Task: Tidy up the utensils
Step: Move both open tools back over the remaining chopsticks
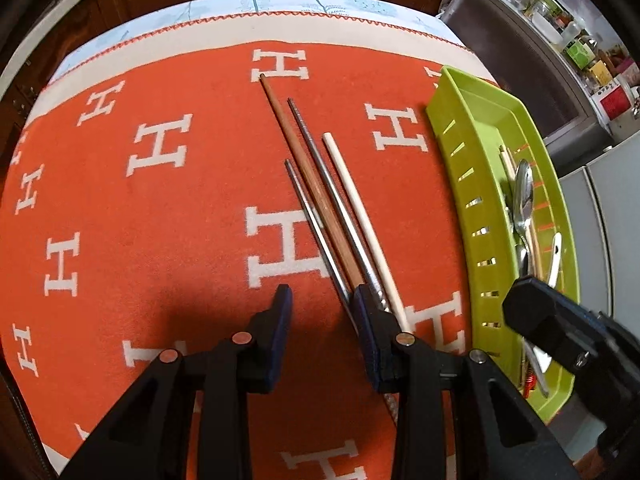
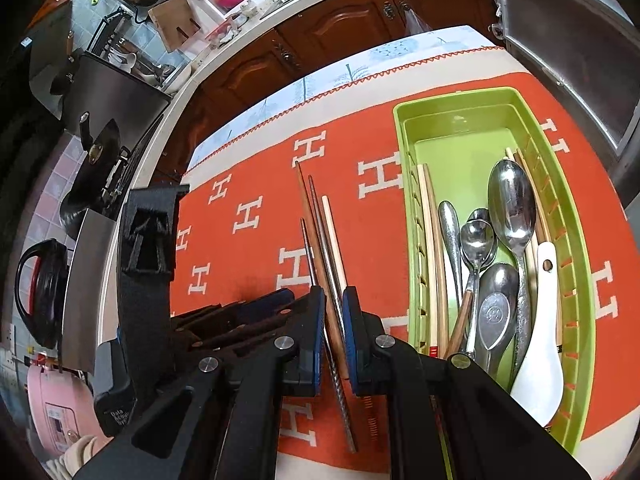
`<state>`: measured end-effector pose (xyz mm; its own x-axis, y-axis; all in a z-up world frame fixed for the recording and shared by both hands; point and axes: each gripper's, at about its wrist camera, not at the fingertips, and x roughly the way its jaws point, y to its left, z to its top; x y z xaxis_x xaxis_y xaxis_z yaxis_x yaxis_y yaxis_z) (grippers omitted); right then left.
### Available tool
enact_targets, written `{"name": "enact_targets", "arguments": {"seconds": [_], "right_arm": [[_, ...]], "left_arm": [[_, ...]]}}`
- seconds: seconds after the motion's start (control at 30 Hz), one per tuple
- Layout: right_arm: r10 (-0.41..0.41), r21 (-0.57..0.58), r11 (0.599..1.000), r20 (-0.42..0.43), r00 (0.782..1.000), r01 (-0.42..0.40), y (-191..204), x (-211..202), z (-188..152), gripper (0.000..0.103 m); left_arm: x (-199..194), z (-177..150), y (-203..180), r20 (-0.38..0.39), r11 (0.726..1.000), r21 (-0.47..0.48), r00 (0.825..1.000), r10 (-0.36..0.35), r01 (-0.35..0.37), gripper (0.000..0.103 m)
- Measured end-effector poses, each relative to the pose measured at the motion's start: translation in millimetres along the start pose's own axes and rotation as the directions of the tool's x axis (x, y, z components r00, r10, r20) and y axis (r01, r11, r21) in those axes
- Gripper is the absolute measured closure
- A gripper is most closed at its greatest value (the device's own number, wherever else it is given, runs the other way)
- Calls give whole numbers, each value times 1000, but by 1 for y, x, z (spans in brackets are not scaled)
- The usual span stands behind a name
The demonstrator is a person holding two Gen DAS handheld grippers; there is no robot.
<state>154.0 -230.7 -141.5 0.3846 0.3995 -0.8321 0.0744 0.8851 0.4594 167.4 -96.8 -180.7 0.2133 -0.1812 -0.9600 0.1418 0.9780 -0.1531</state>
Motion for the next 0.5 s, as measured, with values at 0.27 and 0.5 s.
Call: {"name": "enact_targets", "arguments": {"seconds": [0.27, 0.5], "right_arm": [[1, -8, 1000, 5, 1000, -1, 3, -1, 1, 93], [3, -12, 1000, -11, 1000, -3, 5, 3, 3, 93]], "left_arm": [[3, -17, -27, 36, 986, 112, 992, 120, -124, 73], [-5, -28, -6, 35, 998, 52, 999, 22, -24, 100]]}}
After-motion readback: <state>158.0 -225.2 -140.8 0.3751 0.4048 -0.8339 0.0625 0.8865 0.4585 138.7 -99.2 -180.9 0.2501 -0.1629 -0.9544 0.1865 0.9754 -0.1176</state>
